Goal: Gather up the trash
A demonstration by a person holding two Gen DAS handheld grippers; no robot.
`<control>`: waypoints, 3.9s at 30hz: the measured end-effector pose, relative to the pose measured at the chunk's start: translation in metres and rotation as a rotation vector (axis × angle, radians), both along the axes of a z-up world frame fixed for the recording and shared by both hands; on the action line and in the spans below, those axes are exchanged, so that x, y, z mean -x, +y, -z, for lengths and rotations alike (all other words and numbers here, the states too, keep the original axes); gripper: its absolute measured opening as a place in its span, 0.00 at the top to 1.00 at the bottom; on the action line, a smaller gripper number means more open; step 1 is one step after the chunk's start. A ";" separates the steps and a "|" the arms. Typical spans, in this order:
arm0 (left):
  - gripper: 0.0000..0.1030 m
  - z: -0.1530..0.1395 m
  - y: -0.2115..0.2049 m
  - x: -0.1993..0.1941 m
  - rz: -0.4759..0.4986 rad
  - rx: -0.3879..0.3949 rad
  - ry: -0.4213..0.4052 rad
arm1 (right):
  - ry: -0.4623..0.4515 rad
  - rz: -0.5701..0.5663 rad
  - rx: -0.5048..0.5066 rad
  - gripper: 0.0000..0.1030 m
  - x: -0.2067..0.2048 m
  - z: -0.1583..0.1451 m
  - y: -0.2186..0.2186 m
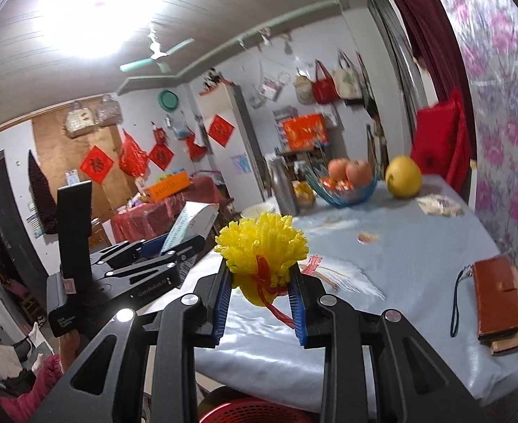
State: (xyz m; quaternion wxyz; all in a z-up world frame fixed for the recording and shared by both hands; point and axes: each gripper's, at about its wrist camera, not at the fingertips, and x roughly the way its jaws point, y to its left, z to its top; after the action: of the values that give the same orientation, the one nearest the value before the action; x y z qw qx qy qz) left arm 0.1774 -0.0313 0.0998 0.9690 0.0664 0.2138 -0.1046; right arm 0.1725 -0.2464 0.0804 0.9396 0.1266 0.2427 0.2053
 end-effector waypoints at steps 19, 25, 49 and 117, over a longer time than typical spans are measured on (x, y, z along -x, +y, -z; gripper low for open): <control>0.57 0.148 -0.005 0.119 0.168 0.018 0.358 | 0.002 -0.028 -0.017 0.71 0.123 0.001 -0.007; 0.18 0.181 0.006 0.128 0.162 0.049 0.439 | 0.111 -0.041 -0.029 0.71 0.109 0.037 -0.004; 0.07 0.158 0.078 0.148 -0.102 0.079 0.369 | 0.431 -0.148 0.147 0.51 0.102 0.154 0.067; 0.06 0.152 0.031 0.146 -0.080 -0.097 0.431 | 0.585 -0.125 0.301 0.05 0.100 0.120 0.054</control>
State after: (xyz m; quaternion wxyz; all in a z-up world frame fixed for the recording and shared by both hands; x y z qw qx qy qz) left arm 0.0318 -0.0004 -0.0524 0.9000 0.0807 0.4231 -0.0675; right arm 0.0720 -0.1927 -0.0394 0.8238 0.0250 0.5371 0.1796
